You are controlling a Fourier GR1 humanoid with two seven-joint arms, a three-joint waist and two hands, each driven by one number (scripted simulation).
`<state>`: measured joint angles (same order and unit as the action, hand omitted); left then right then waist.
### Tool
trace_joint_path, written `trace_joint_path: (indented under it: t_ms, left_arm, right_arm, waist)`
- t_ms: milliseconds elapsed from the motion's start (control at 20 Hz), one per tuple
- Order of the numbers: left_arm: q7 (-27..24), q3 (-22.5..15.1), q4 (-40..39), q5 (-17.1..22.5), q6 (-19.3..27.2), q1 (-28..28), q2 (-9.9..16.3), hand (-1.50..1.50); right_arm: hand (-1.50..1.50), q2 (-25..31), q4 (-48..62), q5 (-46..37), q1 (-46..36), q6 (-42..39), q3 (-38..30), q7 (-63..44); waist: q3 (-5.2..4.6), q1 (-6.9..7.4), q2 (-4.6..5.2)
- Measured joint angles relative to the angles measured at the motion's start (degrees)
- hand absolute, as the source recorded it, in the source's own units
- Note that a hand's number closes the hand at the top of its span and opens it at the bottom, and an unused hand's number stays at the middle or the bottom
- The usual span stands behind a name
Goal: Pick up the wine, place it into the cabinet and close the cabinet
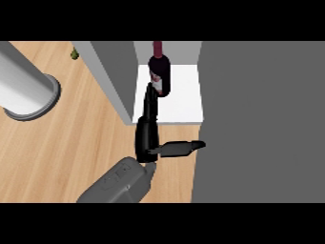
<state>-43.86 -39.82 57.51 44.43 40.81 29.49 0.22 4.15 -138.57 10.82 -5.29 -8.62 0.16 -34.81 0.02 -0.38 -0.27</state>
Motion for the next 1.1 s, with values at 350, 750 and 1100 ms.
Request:
trace_joint_path:
  t_ms: [350,750,1100]
  left_arm:
    - [3.57,-4.36,14.8,-5.43,6.06,-8.59,1.22,-1.5]
    - [7.64,-8.65,31.69,-11.78,11.61,-19.5,6.1,-1.5]
    - [8.46,-10.31,42.49,-14.18,10.03,-26.78,12.42,-1.5]
  right_arm:
    - [-1.5,-0.24,-0.2,-0.01,1.85,-0.4,0.33,0.84]
    - [-1.5,0.14,-0.1,-0.1,0.44,-0.07,0.54,0.02]
    - [1.5,0.77,0.02,0.71,1.93,-2.59,0.3,-0.37]
  waist:
    - [0.03,0.39,0.04]
    - [0.0,0.52,0.05]
    - [0.0,0.42,0.07]
